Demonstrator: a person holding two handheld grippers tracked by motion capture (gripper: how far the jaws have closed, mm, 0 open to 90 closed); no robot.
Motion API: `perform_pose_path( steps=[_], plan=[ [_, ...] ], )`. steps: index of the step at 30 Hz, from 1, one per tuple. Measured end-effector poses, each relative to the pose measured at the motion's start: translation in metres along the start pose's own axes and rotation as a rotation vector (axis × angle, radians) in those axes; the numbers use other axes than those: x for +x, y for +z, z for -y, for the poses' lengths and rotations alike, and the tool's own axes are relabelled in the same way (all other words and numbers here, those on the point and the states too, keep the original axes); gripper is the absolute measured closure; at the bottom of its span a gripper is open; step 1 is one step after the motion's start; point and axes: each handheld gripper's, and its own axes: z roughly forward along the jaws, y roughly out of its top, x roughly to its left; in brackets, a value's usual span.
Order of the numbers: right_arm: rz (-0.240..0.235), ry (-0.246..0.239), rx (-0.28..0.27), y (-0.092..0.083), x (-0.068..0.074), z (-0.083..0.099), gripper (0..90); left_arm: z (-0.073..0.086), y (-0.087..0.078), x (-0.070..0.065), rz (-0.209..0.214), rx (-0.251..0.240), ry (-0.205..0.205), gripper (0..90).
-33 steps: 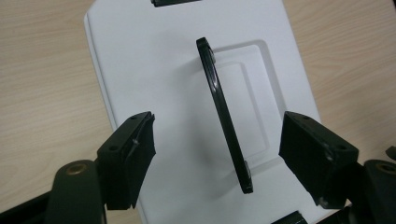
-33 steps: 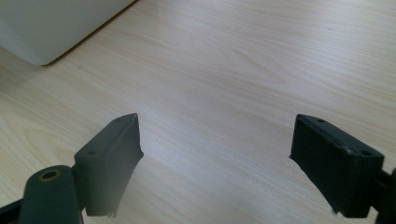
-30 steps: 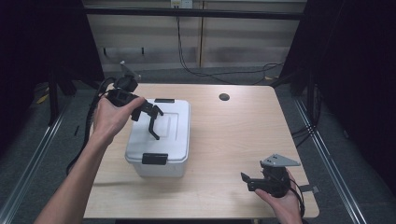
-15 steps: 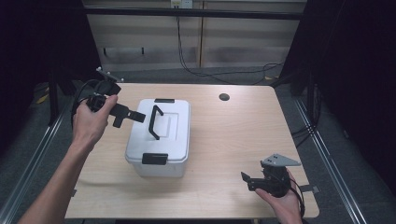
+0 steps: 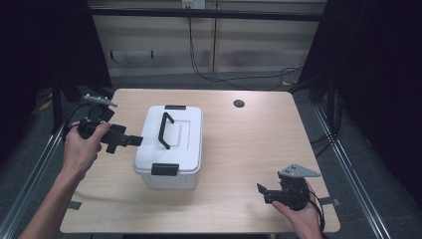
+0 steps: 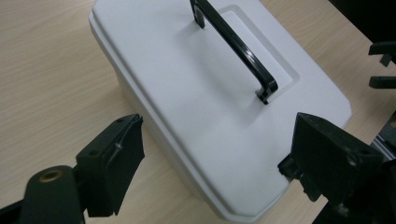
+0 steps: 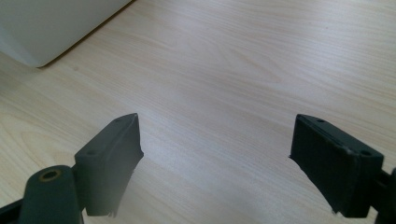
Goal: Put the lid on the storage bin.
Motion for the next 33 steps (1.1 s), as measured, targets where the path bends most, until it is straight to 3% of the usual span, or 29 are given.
perform_pose_path(
  steps=[5, 14, 16, 18, 20, 23, 26, 31, 33],
  plan=[
    [0.003, 0.003, 0.001, -0.001, 0.000, 0.000, 15.6, 0.024, -0.001, 0.008, 0.009, -0.044, 0.008, 16.9],
    [0.004, 0.004, 0.000, 0.000, 0.000, 0.000, 15.6, 0.064, -0.004, 0.024, 0.004, -0.091, -0.026, 16.5],
    [0.007, 0.005, -0.001, 0.000, 0.000, 0.000, 15.6, 0.075, -0.004, 0.026, 0.028, -0.107, -0.041, 16.5],
    [0.007, 0.006, -0.004, 0.000, 0.001, 0.001, 15.6, 0.083, -0.004, 0.026, -0.007, -0.116, -0.034, 16.4],
    [0.006, 0.008, -0.009, 0.000, 0.000, 0.001, 15.8, 0.091, 0.000, 0.028, 0.014, -0.106, -0.042, 16.3],
    [0.006, 0.014, -0.015, 0.001, 0.000, 0.002, 16.1, 0.104, 0.004, 0.030, -0.015, -0.102, -0.041, 16.3],
    [0.010, 0.027, -0.015, 0.003, 0.000, 0.002, 17.0, 0.116, 0.011, 0.034, -0.001, -0.106, -0.067, 16.3],
    [0.002, 0.032, 0.007, 0.006, 0.000, 0.003, 19.6, 0.134, 0.017, 0.041, -0.051, -0.139, -0.114, 16.4],
    [0.003, 0.026, 0.037, 0.010, -0.001, 0.004, 20.2, 0.142, 0.020, 0.044, -0.037, -0.136, -0.123, 16.3]
  ],
)
